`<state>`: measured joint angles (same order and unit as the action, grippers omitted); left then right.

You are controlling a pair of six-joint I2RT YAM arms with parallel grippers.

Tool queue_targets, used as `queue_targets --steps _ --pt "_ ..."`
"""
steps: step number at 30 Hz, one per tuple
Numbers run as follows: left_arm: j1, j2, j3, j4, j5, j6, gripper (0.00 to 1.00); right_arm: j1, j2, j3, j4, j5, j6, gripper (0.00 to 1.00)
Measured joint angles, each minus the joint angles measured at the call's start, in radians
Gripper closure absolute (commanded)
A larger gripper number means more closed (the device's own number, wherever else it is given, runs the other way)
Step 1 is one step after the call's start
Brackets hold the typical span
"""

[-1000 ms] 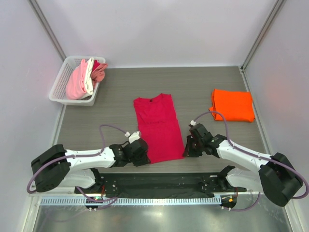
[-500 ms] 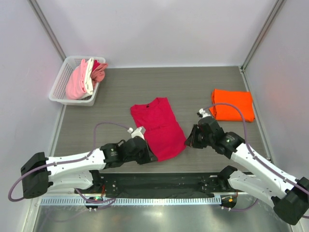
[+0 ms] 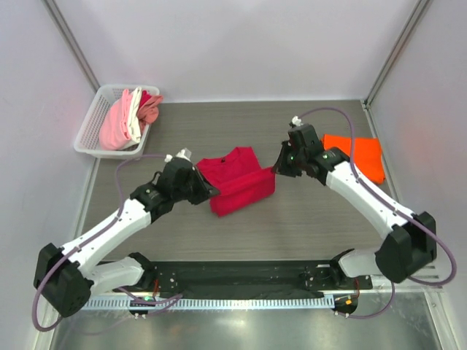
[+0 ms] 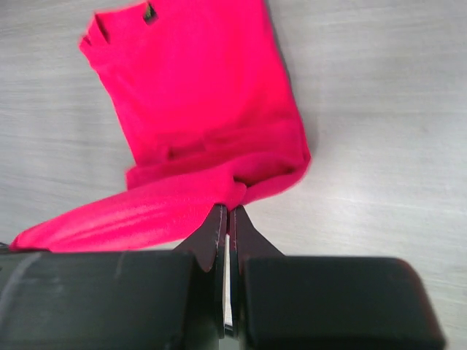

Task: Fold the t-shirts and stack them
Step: Fold the tshirt, then neatly place the folded tshirt to the corner

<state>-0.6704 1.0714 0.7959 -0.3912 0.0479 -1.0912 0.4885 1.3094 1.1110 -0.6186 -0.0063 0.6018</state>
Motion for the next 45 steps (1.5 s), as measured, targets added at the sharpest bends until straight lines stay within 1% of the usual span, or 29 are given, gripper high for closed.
queue_targets --steps 7,15,16,17,18,19,20,21,22,23,24,26,28,33,36,40,41,42,45 --pt "0.183 0.163 0.115 -0.005 0.093 0.084 1.0 -0.042 0.209 0.211 0.024 -0.067 -0.037 0.99" --pt "0.343 0.381 0.243 0.007 0.199 0.151 1.0 -0.081 0.492 0.455 0.048 -0.144 -0.071 0.99" --pt "0.366 0.412 0.26 0.011 0.213 0.158 1.0 -0.086 0.536 0.511 0.046 -0.164 -0.076 0.99" --pt "0.383 0.438 0.273 0.018 0.219 0.163 1.0 -0.089 0.57 0.526 0.05 -0.169 -0.077 0.99" --pt "0.401 0.465 0.29 0.019 0.227 0.168 0.98 -0.093 0.615 0.568 0.052 -0.181 -0.078 0.96" --pt "0.416 0.497 0.31 0.024 0.234 0.177 0.66 -0.097 0.668 0.618 0.06 -0.199 -0.08 0.63" --pt "0.431 0.541 0.336 0.035 0.24 0.193 0.44 -0.1 0.711 0.664 0.062 -0.211 -0.078 0.46" --pt "0.444 0.583 0.363 0.042 0.245 0.203 0.31 -0.105 0.756 0.711 0.071 -0.218 -0.081 0.34" --pt "0.456 0.631 0.392 0.049 0.248 0.212 0.18 -0.111 0.802 0.757 0.088 -0.221 -0.084 0.14" --pt "0.463 0.663 0.41 0.05 0.249 0.22 0.12 -0.118 0.843 0.798 0.095 -0.223 -0.084 0.06" --pt "0.472 0.703 0.431 0.051 0.248 0.224 0.03 -0.125 0.874 0.821 0.11 -0.222 -0.092 0.05" --pt "0.48 0.727 0.43 0.056 0.24 0.235 0.02 -0.135 0.9 0.821 0.13 -0.224 -0.109 0.08" --pt "0.481 0.712 0.403 0.055 0.224 0.241 0.02 -0.145 0.894 0.779 0.153 -0.227 -0.13 0.13" --pt "0.469 0.587 0.278 0.074 0.176 0.263 0.04 -0.151 0.85 0.618 0.209 -0.259 -0.178 0.19" --pt "0.467 0.539 0.214 0.091 0.167 0.262 0.04 -0.151 0.854 0.574 0.217 -0.303 -0.189 0.19" --pt "0.467 0.567 0.196 0.117 0.166 0.261 0.05 -0.151 0.873 0.572 0.251 -0.368 -0.188 0.2" --pt "0.466 0.586 0.196 0.13 0.167 0.26 0.05 -0.151 0.88 0.572 0.261 -0.381 -0.188 0.21" --pt "0.464 0.602 0.196 0.142 0.17 0.259 0.05 -0.151 0.887 0.572 0.27 -0.391 -0.187 0.25" --pt "0.457 0.664 0.198 0.171 0.176 0.249 0.08 -0.15 0.921 0.572 0.285 -0.408 -0.184 0.29"
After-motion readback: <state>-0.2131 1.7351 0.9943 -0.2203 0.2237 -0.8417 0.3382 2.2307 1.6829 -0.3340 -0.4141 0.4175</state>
